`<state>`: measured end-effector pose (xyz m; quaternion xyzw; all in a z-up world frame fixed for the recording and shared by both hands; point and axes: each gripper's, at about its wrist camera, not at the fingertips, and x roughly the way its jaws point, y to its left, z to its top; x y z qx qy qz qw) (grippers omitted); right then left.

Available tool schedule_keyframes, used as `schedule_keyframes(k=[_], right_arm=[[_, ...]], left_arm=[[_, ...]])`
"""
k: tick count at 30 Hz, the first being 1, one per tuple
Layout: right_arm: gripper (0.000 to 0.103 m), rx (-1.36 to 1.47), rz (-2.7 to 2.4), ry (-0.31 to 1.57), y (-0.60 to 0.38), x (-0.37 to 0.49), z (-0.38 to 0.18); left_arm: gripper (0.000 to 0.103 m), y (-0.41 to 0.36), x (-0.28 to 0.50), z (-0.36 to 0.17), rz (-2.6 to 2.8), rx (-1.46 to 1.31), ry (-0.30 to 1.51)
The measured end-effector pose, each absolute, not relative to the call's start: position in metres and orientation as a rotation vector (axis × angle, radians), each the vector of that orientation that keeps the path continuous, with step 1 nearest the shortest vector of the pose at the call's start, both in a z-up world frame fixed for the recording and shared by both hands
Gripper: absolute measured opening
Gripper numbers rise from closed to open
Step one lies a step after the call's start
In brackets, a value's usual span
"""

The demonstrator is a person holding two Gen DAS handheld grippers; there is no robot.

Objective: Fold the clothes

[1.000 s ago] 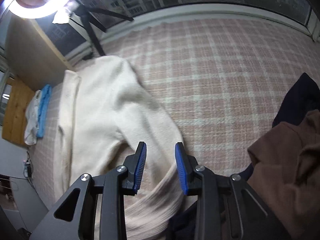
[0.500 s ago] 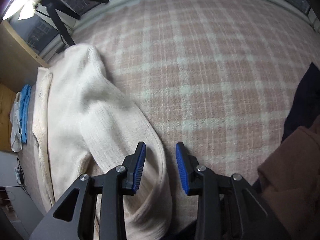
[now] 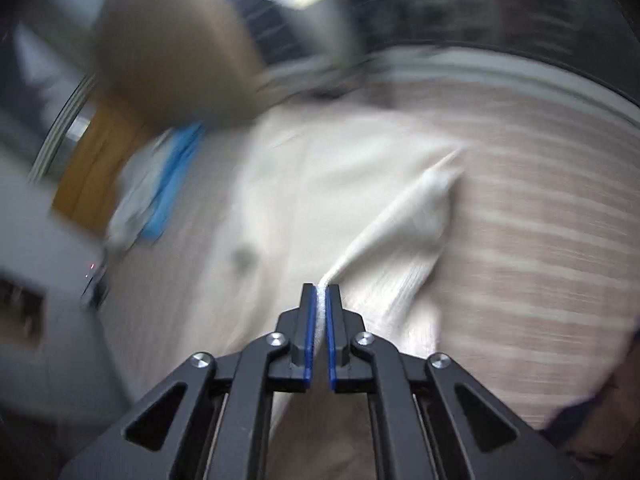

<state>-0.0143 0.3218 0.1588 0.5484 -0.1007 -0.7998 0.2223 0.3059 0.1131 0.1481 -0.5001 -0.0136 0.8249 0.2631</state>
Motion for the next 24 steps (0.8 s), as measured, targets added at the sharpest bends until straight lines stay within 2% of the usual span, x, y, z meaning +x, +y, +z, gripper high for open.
schedule_keyframes(k=[2, 3, 4, 8, 10, 16, 19, 20, 22, 24], right_arm=[[0.019, 1.49, -2.218, -0.237, 0.309, -0.01, 0.163], [0.032, 1.473, -2.242, -0.253, 0.314, -0.006, 0.164], [0.035, 1.46, -2.274, -0.291, 0.324, -0.006, 0.164], [0.035, 1.53, -2.323, -0.313, 0.358, -0.004, 0.141], [0.035, 1.578, -2.313, -0.244, 0.36, 0.002, 0.123], [0.035, 1.632, -2.28, -0.057, 0.33, -0.004, 0.089], [0.035, 1.64, -2.306, 0.095, 0.311, -0.015, 0.078], [0.035, 1.636, -2.316, 0.15, 0.306, -0.018, 0.074], [0.035, 1.619, -2.338, 0.232, 0.3, -0.025, 0.07], [0.035, 1.589, -2.362, 0.248, 0.299, -0.029, 0.07]], left_arm=[[0.004, 0.113, 0.306, 0.148, 2.234, -1.356, -0.03], [0.003, 0.115, 0.305, 0.148, 2.231, -1.353, -0.023], [0.003, 0.117, 0.304, 0.148, 2.228, -1.351, -0.016], [0.004, 0.125, 0.3, 0.15, 2.216, -1.341, 0.012], [0.01, 0.129, 0.297, 0.15, 2.21, -1.336, 0.026], [0.011, 0.16, 0.288, 0.122, 2.137, -1.398, 0.133], [0.011, 0.164, 0.282, 0.106, 2.128, -1.446, 0.177], [0.01, 0.163, 0.28, 0.103, 2.126, -1.454, 0.167], [0.0, 0.158, 0.276, 0.101, 2.118, -1.459, 0.116], [0.0, 0.154, 0.272, 0.1, 2.11, -1.464, 0.065]])
